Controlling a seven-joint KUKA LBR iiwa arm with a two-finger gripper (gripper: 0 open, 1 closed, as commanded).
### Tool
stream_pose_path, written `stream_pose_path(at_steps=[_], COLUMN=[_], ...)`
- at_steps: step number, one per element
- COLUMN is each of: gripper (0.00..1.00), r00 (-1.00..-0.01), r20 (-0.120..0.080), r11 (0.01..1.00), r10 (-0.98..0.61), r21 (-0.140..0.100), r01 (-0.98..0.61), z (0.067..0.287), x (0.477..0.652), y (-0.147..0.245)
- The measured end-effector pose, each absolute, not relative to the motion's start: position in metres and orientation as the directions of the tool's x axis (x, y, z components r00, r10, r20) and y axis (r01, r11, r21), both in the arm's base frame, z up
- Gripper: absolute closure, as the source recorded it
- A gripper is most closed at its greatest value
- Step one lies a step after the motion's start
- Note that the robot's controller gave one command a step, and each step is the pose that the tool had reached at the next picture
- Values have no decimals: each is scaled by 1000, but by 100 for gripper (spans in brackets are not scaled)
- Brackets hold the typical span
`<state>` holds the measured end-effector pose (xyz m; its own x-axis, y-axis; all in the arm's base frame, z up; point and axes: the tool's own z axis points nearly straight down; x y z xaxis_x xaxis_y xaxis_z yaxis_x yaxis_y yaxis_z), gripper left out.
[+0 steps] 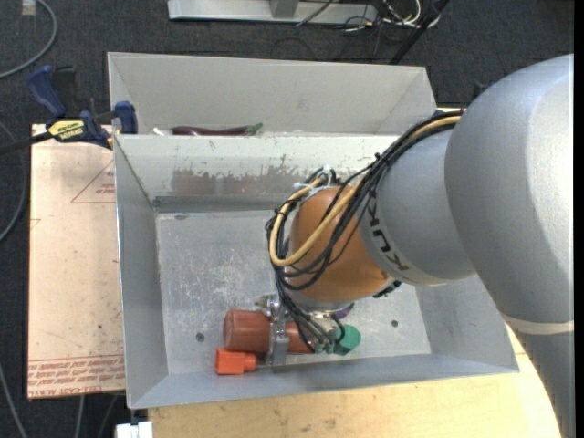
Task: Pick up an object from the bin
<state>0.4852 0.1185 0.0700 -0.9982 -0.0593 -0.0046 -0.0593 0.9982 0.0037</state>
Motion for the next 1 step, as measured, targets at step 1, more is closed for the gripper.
stream_pose_path(at_steps=[1], gripper=[100], r00=[-998], r20=[-4], r11=[998], r10=[-59], r21=[4], r01=[-59], z=[72], x=[485], y=[118])
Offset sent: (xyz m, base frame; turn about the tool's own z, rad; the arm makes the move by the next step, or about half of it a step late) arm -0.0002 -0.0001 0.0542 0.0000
